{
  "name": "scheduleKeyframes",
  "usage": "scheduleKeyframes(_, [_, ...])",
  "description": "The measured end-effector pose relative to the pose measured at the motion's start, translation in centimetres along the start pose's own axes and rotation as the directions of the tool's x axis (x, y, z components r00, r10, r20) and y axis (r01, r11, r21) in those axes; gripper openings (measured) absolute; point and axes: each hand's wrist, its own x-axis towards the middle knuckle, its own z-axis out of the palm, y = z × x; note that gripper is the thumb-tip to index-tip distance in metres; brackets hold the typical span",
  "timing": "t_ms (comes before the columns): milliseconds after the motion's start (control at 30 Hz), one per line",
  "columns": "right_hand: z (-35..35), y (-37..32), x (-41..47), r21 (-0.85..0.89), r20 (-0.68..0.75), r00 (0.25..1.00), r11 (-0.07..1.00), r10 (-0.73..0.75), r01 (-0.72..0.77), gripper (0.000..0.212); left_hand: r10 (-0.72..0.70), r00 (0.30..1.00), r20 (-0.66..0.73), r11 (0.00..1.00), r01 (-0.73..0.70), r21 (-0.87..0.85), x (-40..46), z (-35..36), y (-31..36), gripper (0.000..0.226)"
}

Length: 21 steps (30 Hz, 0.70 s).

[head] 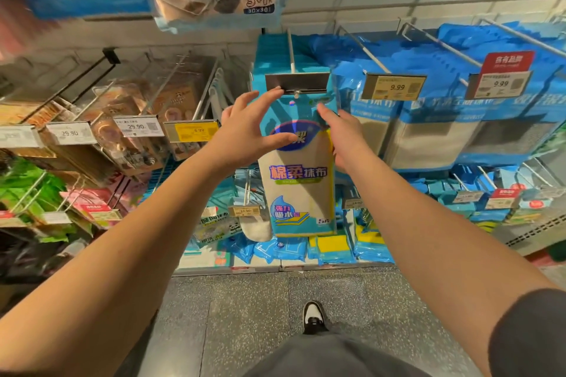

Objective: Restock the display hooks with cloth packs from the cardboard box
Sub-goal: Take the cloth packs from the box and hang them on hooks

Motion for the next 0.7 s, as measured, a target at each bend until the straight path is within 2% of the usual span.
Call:
scheduleKeyframes(167, [0.3, -0.3, 0.7, 0.023, -0.023, 0.999, 0.999, 0.027, -0.027, 0.009, 0.006, 1.000, 0.007, 1.000, -0.006, 0.018, 0.1, 0.0, -0.2, 0.082])
scheduleKeyframes(367, [-0.2, 0.9, 1.5, -0.029, -0.027, 0.999, 0.999, -0.045, 0.045, 0.012, 0.102, 0.994, -0.026, 0.994, -0.101, 0.039, 0.0, 1.4, -1.7, 0.082])
scheduleKeyframes(500, [-0.6, 1.6, 2.8, 0.006, -0.088, 0.996, 1.000, -0.017, 0.017, 0.010, 0.126, 0.992, -0.013, 0.986, -0.124, 0.108, 0.0, 3.3, -2.9, 0.081])
scheduleKeyframes(600, [-0.4, 2.0, 2.8, 0.005, -0.026, 0.999, 1.000, -0.023, 0.023, 0.009, 0.156, 0.987, -0.050, 0.980, -0.148, 0.136, 0.1, 4.4, -3.3, 0.078])
scheduleKeyframes(700, [0.0, 2.0, 2.0, -0.010, 0.014, 0.998, 0.998, -0.067, 0.067, 0.007, 0.166, 0.974, -0.153, 0.978, -0.143, 0.151, 0.5, 4.8, -2.8, 0.080])
